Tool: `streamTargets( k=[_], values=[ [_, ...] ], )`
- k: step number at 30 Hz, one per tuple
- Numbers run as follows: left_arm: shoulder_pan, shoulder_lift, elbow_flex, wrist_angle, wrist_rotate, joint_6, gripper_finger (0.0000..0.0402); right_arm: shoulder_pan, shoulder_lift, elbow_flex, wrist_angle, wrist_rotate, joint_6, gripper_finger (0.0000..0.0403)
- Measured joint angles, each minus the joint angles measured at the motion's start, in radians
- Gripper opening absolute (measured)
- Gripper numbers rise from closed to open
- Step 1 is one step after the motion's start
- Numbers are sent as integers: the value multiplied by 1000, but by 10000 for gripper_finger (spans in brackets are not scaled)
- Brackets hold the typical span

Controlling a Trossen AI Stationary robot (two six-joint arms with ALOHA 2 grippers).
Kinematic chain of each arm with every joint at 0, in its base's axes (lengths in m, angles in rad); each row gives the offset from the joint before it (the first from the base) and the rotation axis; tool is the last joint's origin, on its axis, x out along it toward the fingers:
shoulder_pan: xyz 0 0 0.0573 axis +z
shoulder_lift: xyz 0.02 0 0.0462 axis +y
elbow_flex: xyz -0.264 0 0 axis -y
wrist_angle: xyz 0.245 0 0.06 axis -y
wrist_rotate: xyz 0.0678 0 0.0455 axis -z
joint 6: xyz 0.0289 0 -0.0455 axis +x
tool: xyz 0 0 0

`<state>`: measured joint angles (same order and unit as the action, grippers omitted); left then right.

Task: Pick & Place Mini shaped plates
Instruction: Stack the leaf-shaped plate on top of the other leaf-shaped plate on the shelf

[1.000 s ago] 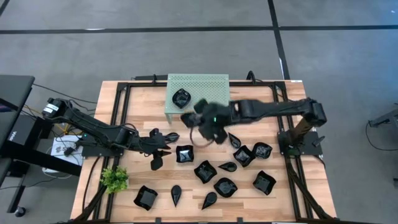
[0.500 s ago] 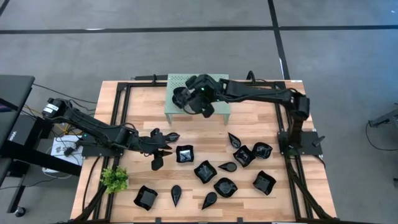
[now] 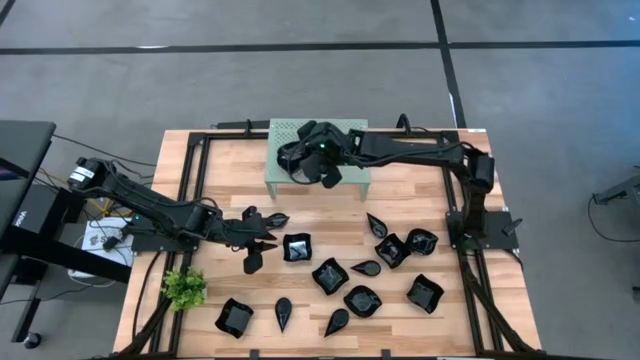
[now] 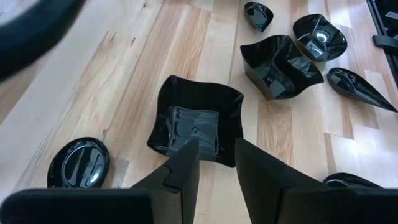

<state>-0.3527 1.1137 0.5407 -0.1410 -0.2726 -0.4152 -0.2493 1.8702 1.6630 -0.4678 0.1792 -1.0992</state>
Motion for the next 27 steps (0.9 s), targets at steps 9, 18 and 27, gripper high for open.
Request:
streamTargets(
  k=[9,18,27],
  values=[
    [0,0,0,1,0,0,104,-1,0,0,-22,6,79,102],
    [0,0,0,1,0,0,104,59,-5,0,-107,7,236,147],
    [0,0,0,1,0,0,104,271,-10,-1,-346,160,415,164]
  ],
)
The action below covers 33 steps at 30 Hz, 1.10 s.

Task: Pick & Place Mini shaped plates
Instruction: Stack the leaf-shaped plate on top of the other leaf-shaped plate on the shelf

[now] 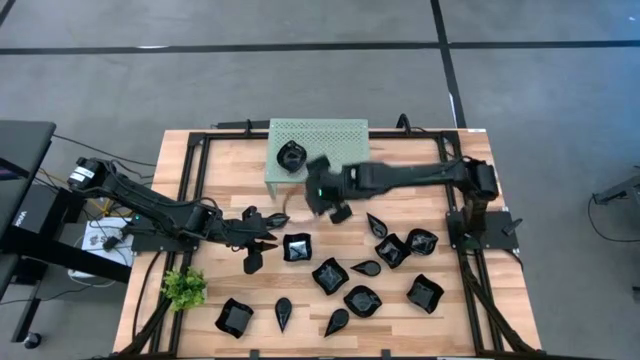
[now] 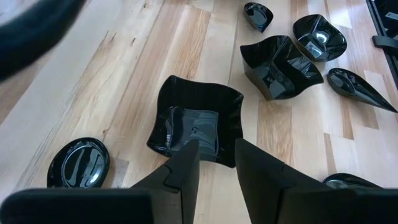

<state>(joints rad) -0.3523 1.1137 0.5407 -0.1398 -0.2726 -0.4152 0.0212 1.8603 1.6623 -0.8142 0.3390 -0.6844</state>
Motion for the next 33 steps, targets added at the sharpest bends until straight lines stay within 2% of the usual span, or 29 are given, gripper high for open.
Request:
streamTargets(
  k=[4,10,14,17,23,33],
  values=[
    [0,0,0,1,0,0,104,122,0,0,-178,1,144,158],
    [0,0,0,7,0,0,104,307,-1,0,-387,-14,493,146],
    [0,0,0,10,0,0,104,408,-2,0,-374,-179,699,140],
    [0,0,0,18,0,-7,104,461,-2,0,-325,-277,748,140],
    [11,0,0,75,2,1,104,477,7,-2,-265,-290,814,145],
    [136,-6,0,201,0,253,104,427,89,-4,-160,-475,1118,135]
  ],
)
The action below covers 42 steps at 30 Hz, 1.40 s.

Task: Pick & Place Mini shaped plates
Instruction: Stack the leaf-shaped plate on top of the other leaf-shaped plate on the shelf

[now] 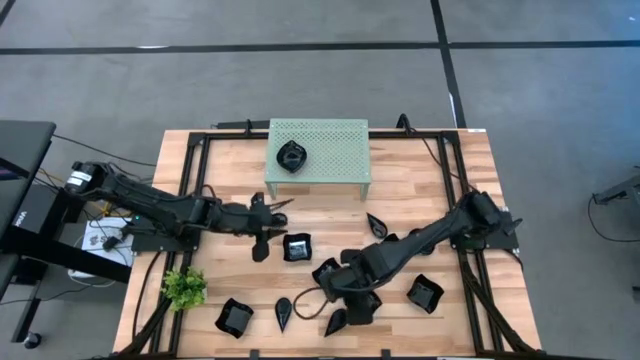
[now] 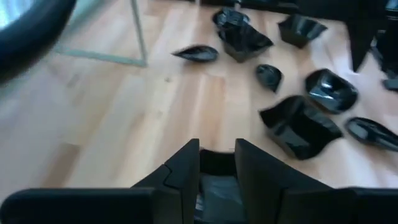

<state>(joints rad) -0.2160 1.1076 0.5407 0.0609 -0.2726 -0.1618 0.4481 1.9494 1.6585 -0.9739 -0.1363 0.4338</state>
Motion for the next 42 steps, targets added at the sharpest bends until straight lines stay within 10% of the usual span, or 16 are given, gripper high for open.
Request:
streamTargets(
  k=[18,42],
  values=[
    [67,-6,0,0,3,80,104,69,135,1,51,70,424,139],
    [67,-7,0,0,5,79,104,107,228,3,54,136,438,127]
  ],
)
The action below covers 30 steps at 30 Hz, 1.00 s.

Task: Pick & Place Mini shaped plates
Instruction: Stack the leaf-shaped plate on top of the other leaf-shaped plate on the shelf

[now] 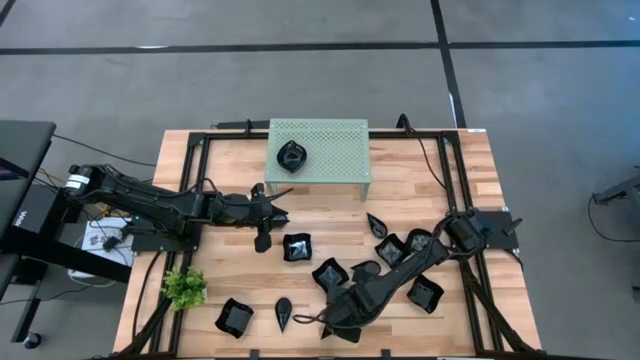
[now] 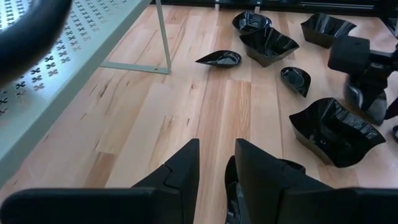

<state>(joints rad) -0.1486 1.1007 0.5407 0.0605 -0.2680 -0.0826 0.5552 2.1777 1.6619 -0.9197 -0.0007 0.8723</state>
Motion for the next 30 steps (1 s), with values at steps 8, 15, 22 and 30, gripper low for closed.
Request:
streamTargets(
  k=[8,15,22,30],
  values=[
    [0,0,0,0,0,0,104,-4,0,3,-24,-20,-85,31],
    [-2,0,0,0,0,-5,104,-13,4,145,-170,-47,-253,20],
    [-2,0,0,0,50,-38,104,-22,3,360,-384,56,-449,4],
    [-40,0,0,0,198,-91,104,-19,10,437,-430,111,-386,19]
  ],
)
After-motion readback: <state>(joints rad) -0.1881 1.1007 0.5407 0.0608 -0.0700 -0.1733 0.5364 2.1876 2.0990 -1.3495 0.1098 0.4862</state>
